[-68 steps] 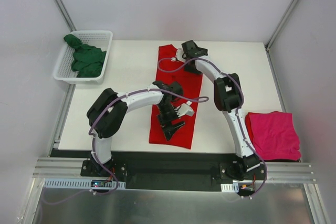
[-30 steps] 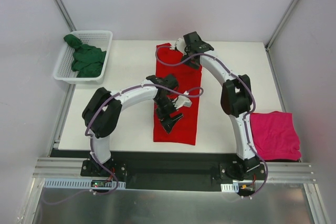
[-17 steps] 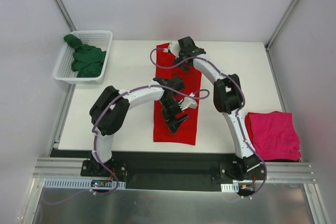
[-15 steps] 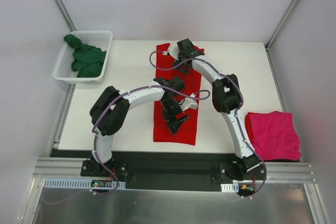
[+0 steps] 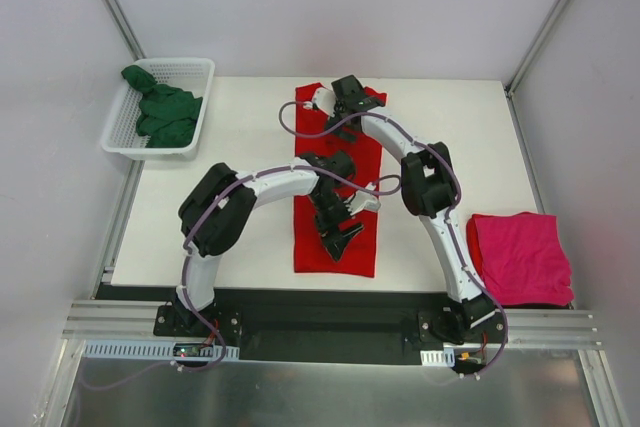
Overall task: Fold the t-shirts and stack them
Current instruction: Rotate the tshirt 90 degrees
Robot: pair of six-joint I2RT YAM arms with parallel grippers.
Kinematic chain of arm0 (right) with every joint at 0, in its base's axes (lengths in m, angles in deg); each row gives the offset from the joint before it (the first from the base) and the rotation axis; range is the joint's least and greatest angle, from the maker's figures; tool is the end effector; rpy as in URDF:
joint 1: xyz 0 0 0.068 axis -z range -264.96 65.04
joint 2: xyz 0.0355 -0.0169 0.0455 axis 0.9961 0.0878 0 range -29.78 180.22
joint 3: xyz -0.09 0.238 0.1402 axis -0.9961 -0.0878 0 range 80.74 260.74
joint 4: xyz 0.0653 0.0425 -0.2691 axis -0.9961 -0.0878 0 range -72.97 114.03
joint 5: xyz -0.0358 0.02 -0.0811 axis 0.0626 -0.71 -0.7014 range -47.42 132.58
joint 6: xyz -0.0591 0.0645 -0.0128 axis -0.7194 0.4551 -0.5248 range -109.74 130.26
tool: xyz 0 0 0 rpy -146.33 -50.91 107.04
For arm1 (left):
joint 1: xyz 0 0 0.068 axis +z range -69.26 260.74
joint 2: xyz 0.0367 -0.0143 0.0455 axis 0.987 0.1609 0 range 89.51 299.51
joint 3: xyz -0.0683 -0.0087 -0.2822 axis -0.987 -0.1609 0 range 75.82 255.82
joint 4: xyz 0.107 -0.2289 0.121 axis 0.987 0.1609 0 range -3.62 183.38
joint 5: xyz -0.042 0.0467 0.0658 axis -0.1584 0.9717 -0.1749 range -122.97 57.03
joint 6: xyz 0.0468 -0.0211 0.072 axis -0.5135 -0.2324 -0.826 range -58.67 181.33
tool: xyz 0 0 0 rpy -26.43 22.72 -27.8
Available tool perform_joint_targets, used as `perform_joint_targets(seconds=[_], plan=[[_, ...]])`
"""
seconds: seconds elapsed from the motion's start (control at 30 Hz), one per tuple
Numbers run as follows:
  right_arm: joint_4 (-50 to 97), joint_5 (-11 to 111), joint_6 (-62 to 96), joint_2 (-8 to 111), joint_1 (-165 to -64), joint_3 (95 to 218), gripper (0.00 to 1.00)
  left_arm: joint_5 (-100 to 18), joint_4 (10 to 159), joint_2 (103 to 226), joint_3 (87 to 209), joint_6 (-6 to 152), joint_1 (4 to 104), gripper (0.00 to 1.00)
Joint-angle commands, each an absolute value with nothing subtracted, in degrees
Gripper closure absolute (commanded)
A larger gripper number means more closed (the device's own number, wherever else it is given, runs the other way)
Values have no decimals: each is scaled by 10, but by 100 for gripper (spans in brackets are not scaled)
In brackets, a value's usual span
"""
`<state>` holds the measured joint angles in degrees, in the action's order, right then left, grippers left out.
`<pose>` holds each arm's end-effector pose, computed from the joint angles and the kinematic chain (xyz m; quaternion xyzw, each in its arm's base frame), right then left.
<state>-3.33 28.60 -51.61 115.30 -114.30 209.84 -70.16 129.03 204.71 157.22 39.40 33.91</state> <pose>0.5601 0.2929 0.1567 -0.6175 0.6721 -0.2174 0.3461 0.2566 -0.3430 0.1385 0.5625 0.7555 -0.3333 0.0410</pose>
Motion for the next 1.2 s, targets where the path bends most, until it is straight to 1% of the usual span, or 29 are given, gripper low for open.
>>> perform_joint_targets(seconds=[0.0,0.27,0.37,0.4,0.47,0.5,0.53,0.57,0.6,0.67,0.73,0.8,0.87,0.9,0.97,1.0,1.17], plan=[[-45,300,-535,1160,-1156,2103,4,-739,1280,2070,1593,396,324,19],[-26,290,-556,1168,-1167,2108,4,-741,1273,2081,1613,414,312,19],[-27,267,-543,1152,-1170,2101,4,-716,1275,2060,1609,408,312,19],[-33,260,-535,1139,-1170,2094,4,-709,1276,2034,1606,406,313,19],[-33,241,-525,1076,-1175,2051,4,-709,1275,1993,1588,404,321,19],[-40,237,-516,1051,-1177,2038,3,-705,1276,1949,1579,406,325,19],[-56,235,-483,998,-1177,2024,4,-694,1275,1929,1576,414,328,19],[-81,243,-469,975,-1178,2025,4,-675,1275,1910,1569,413,334,19],[-137,251,-458,954,-1184,2024,3,-643,1276,1873,1551,409,339,19],[-187,252,-442,894,-1200,2015,3,-607,1277,1847,1531,388,350,18],[-251,261,-433,856,-1210,1999,4,-585,1281,1819,1506,374,387,18],[-290,281,-426,798,-1219,1953,3,-579,1283,1799,1497,371,435,19],[-297,306,-429,755,-1229,1901,3,-573,1281,1792,1493,362,471,19],[-302,310,-427,720,-1233,1852,4,-577,1280,1787,1491,359,487,19],[-320,338,-428,693,-1249,1817,4,-564,1275,1787,1486,353,529,19],[-334,341,-427,669,-1256,1780,4,-561,1269,1787,1482,352,544,19],[-342,356,-414,612,-1308,1683,3,-541,1234,1800,1482,357,628,19]])
